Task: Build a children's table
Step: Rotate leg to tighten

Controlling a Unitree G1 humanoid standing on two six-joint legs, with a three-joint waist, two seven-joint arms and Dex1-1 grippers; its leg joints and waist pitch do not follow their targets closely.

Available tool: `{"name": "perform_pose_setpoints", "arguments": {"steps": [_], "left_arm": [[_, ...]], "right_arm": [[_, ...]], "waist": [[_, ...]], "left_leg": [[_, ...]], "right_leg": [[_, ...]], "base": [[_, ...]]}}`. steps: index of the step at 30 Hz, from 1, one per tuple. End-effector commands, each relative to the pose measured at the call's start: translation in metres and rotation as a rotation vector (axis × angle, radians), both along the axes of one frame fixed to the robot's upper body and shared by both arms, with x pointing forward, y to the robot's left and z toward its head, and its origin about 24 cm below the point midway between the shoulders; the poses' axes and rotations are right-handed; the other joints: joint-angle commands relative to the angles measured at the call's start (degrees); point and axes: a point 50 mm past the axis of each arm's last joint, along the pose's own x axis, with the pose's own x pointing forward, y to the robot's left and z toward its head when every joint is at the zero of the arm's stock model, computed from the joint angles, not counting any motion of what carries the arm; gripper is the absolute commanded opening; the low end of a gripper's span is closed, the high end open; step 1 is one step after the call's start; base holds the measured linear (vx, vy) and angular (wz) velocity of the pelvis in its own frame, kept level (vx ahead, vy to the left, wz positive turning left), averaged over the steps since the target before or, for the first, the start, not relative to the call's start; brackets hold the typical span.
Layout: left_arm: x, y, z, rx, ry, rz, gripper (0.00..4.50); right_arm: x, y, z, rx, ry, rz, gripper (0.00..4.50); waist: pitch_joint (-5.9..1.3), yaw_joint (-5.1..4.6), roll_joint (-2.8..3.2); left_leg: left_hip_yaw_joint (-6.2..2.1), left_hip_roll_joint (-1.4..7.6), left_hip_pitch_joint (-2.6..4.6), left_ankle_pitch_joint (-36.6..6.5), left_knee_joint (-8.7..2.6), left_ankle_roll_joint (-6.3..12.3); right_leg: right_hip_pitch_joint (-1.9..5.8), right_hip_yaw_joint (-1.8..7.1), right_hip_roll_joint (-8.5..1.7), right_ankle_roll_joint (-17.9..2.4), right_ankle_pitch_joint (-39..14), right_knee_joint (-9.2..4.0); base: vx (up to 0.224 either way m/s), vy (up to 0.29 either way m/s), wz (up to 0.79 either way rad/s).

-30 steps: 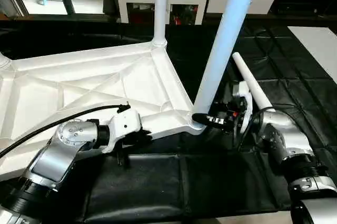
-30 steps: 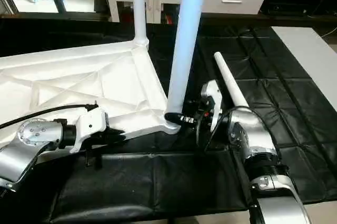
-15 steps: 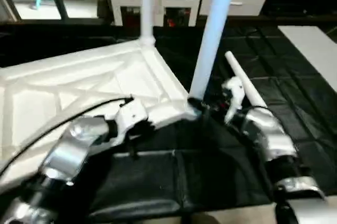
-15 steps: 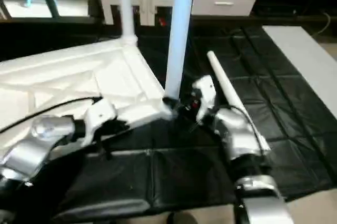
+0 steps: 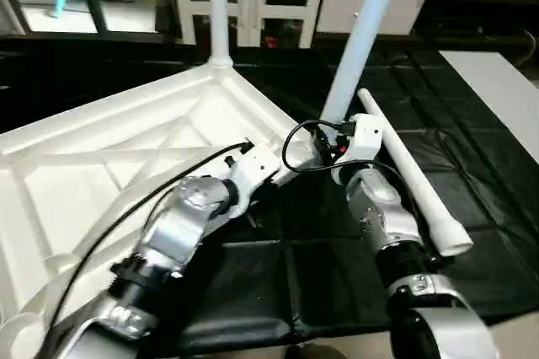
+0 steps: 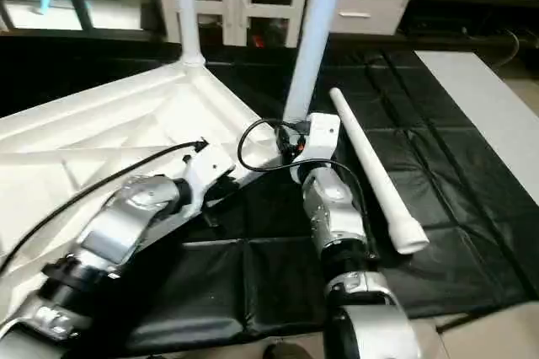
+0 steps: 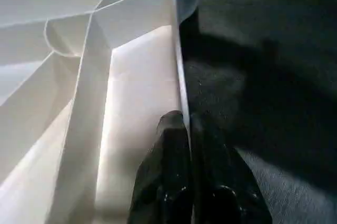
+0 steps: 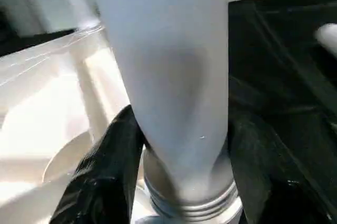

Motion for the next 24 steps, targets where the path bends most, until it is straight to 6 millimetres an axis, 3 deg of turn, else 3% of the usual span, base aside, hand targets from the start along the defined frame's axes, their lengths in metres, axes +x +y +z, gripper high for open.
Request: {"name": "perform_pose_setpoints", "arguments": {"steps": [1, 2, 3, 5, 7, 9, 12, 14, 19, 20, 24], "left_arm": [[-0.017, -0.005, -0.007, -0.030, 0.021, -0.188, 0.00], [-0.021, 0.004, -0.007, -0.026, 0.020, -0.217, 0.00], [-0.023, 0.009, -0.007, -0.023, 0.022, -0.234, 0.00], [-0.029, 0.022, -0.008, -0.017, 0.036, -0.268, 0.00], [-0.035, 0.031, -0.008, -0.009, 0.050, -0.292, 0.00], [-0.043, 0.049, -0.009, 0.018, 0.077, -0.318, 0.00], [-0.047, 0.058, -0.007, 0.022, 0.089, -0.326, 0.00], [-0.047, 0.059, -0.007, 0.020, 0.089, -0.323, 0.00], [-0.045, 0.059, -0.007, 0.005, 0.075, -0.322, 0.00], [-0.045, 0.058, -0.006, 0.000, 0.074, -0.323, 0.00], [-0.044, 0.055, -0.005, -0.005, 0.064, -0.314, 0.00]], "right_arm": [[-0.015, 0.012, -0.013, 0.090, 0.054, 0.284, 2.38], [-0.017, 0.004, -0.008, 0.066, 0.016, 0.349, 2.73], [-0.018, -0.001, -0.005, 0.041, -0.006, 0.386, 2.73], [-0.020, -0.016, -0.002, -0.032, -0.031, 0.456, 2.95], [-0.021, -0.026, 0.002, -0.058, -0.044, 0.500, 3.09], [-0.029, -0.045, 0.010, -0.095, -0.070, 0.644, 3.23], [-0.035, -0.055, 0.015, -0.132, -0.080, 0.750, 3.52], [-0.036, -0.057, 0.016, -0.150, -0.082, 0.766, 3.68], [-0.042, -0.056, 0.017, -0.082, -0.069, 0.855, 3.68], [-0.042, -0.055, 0.017, -0.074, -0.076, 0.859, 3.42], [-0.039, -0.054, 0.012, -0.092, -0.060, 0.813, 3.24]], "waist": [[-2.60, -0.06, 1.39], [-2.58, 0.08, 1.29], [-2.33, 0.10, 1.08], [-2.34, 0.37, 1.08], [-2.49, 0.59, 1.01], [-2.54, 0.90, 1.24], [-2.90, 1.55, 1.10], [-2.92, 2.01, 1.02], [-2.74, 2.43, 1.08], [-2.81, 2.52, 1.14], [-2.82, 2.85, 1.18]], "left_leg": [[-2.82, 3.76, 0.17, -21.5, -5.80, -0.89], [-2.57, 3.80, 0.27, -20.4, -5.71, -0.05], [-2.10, 3.76, 0.47, -19.8, -5.51, 1.40], [-1.84, 3.75, 0.68, -18.1, -5.25, 2.29], [-1.87, 3.72, 0.58, -16.1, -5.14, 2.93], [-1.41, 3.86, 0.98, -12.7, -4.81, 4.44], [-1.12, 3.86, 0.93, -5.2, -4.38, 8.21], [-1.00, 3.91, 1.09, -2.9, -4.28, 9.36], [-0.94, 4.09, 1.05, -4.0, -4.30, 9.03], [-0.92, 4.17, 1.14, -4.2, -4.28, 8.62], [-0.85, 4.03, 1.25, -3.9, -4.19, 7.89]], "right_leg": [[1.60, 2.45, -4.39, -10.6, -12.2, -3.72], [1.60, 2.49, -4.35, -11.1, -10.8, -3.79], [1.35, 2.68, -4.43, -11.8, -10.9, -3.96], [1.20, 2.82, -4.62, -12.7, -13.0, -4.04], [1.54, 2.75, -4.58, -13.1, -11.8, -3.71], [1.42, 2.89, -4.54, -14.8, -8.3, -3.44], [1.99, 2.76, -4.39, -16.9, 0.7, -2.25], [1.99, 2.74, -4.39, -17.5, 2.7, -2.01], [2.11, 2.61, -4.33, -17.3, -0.8, -2.21], [2.06, 2.59, -4.32, -17.3, -1.3, -2.21], [1.92, 2.68, -4.33, -17.2, -2.1, -2.18]], "base": [[0.000, 0.000, 0.00], [0.000, 0.000, 0.00], [0.000, 0.000, 0.00], [0.000, 0.000, 0.00], [0.000, 0.000, 0.00], [0.000, 0.000, 0.00], [0.034, -0.014, 0.02], [0.000, 0.000, 0.00], [0.000, 0.000, 0.00], [0.000, 0.000, 0.00], [0.000, 0.000, 0.00]]}}
